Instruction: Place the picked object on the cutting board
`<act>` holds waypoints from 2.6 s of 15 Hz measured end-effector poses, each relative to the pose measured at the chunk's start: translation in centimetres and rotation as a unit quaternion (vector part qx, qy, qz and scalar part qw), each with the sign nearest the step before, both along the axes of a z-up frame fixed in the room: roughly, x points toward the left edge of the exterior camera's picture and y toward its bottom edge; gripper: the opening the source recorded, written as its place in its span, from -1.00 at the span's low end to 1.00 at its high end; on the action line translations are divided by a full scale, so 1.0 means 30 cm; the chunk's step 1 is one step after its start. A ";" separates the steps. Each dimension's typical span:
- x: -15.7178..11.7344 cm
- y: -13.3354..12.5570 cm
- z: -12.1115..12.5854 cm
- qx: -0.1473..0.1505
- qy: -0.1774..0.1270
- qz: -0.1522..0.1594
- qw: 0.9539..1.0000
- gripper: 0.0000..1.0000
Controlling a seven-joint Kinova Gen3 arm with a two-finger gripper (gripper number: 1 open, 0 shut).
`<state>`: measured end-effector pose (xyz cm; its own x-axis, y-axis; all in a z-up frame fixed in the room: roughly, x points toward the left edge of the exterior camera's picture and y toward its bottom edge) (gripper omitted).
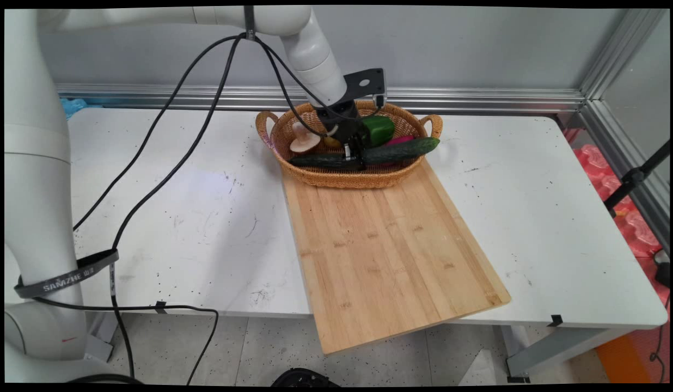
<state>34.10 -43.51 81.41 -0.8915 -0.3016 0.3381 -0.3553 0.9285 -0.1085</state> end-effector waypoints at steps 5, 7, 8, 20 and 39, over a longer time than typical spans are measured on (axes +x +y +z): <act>-0.001 0.000 0.047 0.001 0.010 0.017 1.000 -1.00; 0.002 0.008 0.081 -0.002 0.014 0.023 1.000 -1.00; 0.003 0.014 0.112 -0.004 0.016 0.027 0.999 -1.00; -0.097 0.147 0.475 -0.020 0.083 0.051 0.995 -1.00; -0.407 0.474 0.458 0.042 0.074 0.217 0.972 -1.00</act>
